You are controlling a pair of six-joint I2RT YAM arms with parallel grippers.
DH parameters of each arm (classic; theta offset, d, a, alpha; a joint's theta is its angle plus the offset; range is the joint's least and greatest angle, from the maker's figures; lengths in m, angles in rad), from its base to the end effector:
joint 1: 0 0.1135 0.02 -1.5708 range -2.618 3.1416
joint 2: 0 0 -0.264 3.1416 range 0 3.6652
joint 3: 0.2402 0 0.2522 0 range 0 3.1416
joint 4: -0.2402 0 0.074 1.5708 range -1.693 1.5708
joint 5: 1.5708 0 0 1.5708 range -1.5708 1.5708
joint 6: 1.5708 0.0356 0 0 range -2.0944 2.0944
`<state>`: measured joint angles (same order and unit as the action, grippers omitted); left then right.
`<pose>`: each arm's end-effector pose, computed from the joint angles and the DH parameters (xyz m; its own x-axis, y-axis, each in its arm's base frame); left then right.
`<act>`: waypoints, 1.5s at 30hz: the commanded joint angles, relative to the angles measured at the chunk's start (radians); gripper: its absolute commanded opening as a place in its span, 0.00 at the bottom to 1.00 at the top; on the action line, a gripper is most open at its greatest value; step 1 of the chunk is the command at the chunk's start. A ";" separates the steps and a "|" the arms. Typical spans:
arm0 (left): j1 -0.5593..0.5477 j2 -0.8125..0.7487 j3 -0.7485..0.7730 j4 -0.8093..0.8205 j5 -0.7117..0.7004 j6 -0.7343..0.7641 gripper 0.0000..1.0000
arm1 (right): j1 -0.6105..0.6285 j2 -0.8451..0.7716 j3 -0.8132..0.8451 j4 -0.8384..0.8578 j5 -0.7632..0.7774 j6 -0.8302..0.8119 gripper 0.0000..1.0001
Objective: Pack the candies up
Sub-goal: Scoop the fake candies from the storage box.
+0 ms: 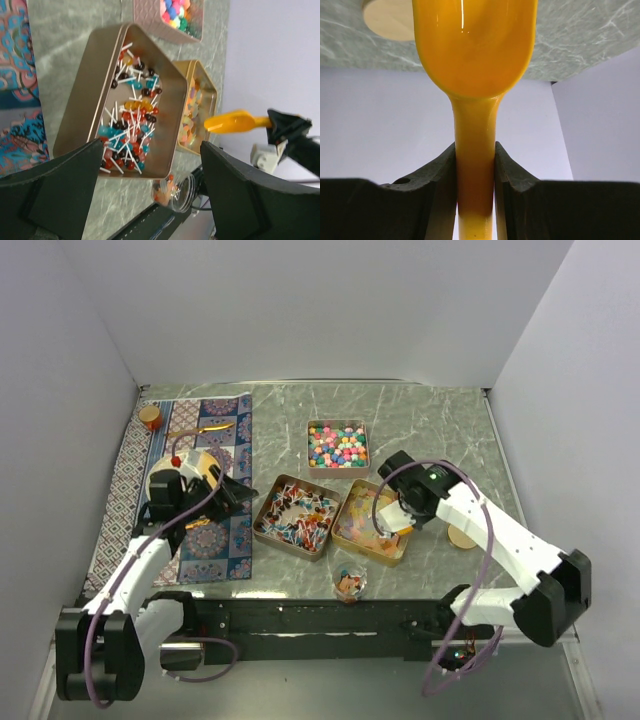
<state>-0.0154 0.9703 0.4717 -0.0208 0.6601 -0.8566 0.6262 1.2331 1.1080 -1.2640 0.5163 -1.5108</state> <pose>0.2029 -0.0250 0.2162 -0.7365 -0.5856 -0.3386 -0.0184 0.5178 -0.8553 0.1740 0.1042 0.2883 0.3888 -0.7901 0.4738 -0.8217 -0.5300 -0.2095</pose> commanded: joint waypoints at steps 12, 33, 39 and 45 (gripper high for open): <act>-0.015 -0.021 -0.021 0.067 -0.037 -0.032 0.85 | -0.020 0.212 0.013 0.252 0.218 -0.267 0.00; 0.009 0.010 -0.013 0.084 -0.030 -0.041 0.85 | 0.191 0.249 -0.022 0.017 0.056 -0.022 0.00; 0.011 0.033 -0.002 0.099 -0.025 -0.048 0.85 | 0.201 0.232 -0.054 0.004 0.073 0.049 0.00; 0.011 0.047 -0.013 0.130 -0.024 -0.065 0.85 | 0.164 0.235 -0.017 -0.006 0.171 0.067 0.00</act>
<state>-0.0090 1.0122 0.4297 0.0448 0.6304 -0.9051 0.8059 1.4624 1.0847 -1.1904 0.7071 -1.4628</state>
